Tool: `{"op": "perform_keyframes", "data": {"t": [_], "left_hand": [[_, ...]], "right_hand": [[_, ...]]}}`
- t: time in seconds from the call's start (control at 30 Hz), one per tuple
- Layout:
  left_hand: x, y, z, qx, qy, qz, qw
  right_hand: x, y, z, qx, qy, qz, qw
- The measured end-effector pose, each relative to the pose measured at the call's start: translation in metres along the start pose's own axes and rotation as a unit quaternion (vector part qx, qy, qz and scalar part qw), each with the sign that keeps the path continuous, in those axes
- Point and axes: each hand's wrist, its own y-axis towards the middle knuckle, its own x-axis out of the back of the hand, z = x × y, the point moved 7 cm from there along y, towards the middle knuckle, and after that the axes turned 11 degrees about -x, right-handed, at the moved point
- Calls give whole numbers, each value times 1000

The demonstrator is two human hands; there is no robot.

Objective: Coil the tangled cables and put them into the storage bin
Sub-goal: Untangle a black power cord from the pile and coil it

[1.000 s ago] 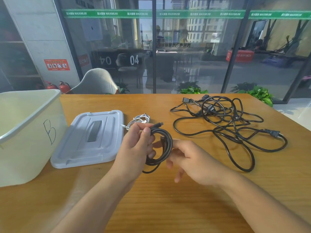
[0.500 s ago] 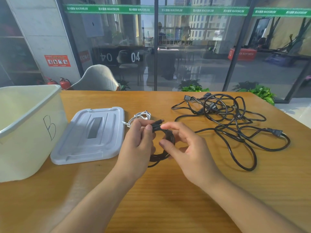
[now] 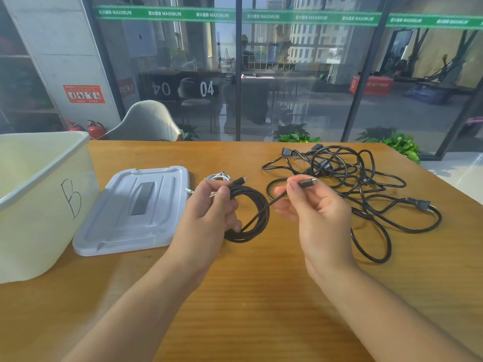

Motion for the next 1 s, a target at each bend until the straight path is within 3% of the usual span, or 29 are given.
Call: {"op": "perform_keyframes", "data": {"t": [0.2, 0.37, 0.5, 0.67, 0.77, 1.0], "left_hand": [[3, -3, 2, 5, 10, 8, 1000], [-3, -4, 4, -6, 10, 32, 999], [-3, -6, 4, -9, 0, 33, 999], [-4, -7, 3, -13, -29, 34, 999], [-5, -9, 5, -2, -41, 49, 998], [-7, -6, 5, 17, -49, 95, 994]], "right_hand": [[0, 8, -17, -84, -24, 20, 996], [7, 11, -8, -3, -121, 10, 993], [-3, 1, -4, 54, -191, 57, 978], [-23, -9, -16, 26, -260, 135, 956], [-29, -13, -16, 23, -233, 173, 957], [-14, -5, -6, 71, -245, 123, 959]]}}
